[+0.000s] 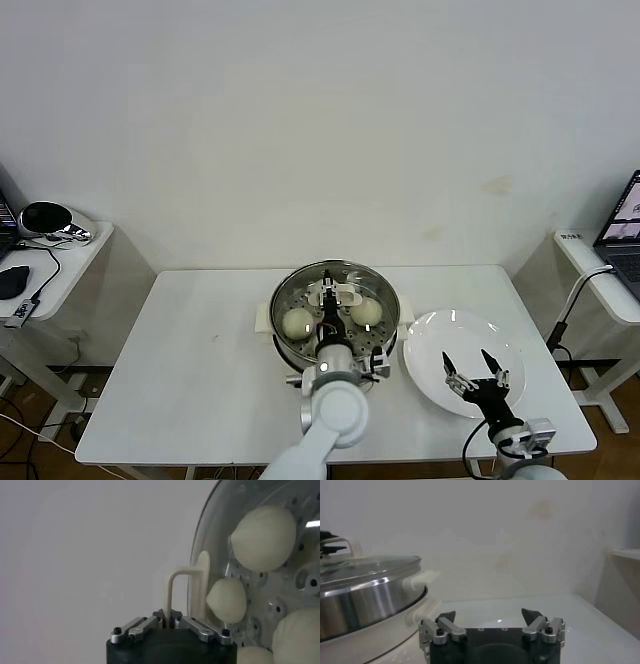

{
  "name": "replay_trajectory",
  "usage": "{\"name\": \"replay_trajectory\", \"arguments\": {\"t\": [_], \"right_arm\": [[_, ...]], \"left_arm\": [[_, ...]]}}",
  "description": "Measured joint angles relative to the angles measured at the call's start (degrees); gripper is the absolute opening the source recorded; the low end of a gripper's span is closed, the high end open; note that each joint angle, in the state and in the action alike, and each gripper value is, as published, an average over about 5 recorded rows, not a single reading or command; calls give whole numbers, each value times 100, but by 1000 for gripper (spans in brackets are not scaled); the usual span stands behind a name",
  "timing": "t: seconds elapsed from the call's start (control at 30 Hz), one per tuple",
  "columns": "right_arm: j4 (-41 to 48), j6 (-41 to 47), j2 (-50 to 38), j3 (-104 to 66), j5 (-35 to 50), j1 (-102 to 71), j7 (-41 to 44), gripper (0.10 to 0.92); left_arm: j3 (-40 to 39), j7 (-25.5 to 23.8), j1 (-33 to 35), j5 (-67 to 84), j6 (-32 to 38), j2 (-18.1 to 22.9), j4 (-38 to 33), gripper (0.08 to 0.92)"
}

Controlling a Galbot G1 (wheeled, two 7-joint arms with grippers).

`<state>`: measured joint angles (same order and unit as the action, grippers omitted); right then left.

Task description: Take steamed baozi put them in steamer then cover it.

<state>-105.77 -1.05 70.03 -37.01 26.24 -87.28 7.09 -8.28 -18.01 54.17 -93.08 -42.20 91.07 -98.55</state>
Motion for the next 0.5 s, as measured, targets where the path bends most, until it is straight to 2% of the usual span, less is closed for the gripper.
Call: {"name": "replay_trajectory", "arguments": {"t": [0.37,0.5], "right_arm": [[17,-8,-3,7,-9,4,0,823],[21,-14,-1,6,-9,8,0,823]], "left_arm": [[-141,-155,205,101,0,-128,-538,742],[-127,-164,303,157,0,-159,-723,812]]}}
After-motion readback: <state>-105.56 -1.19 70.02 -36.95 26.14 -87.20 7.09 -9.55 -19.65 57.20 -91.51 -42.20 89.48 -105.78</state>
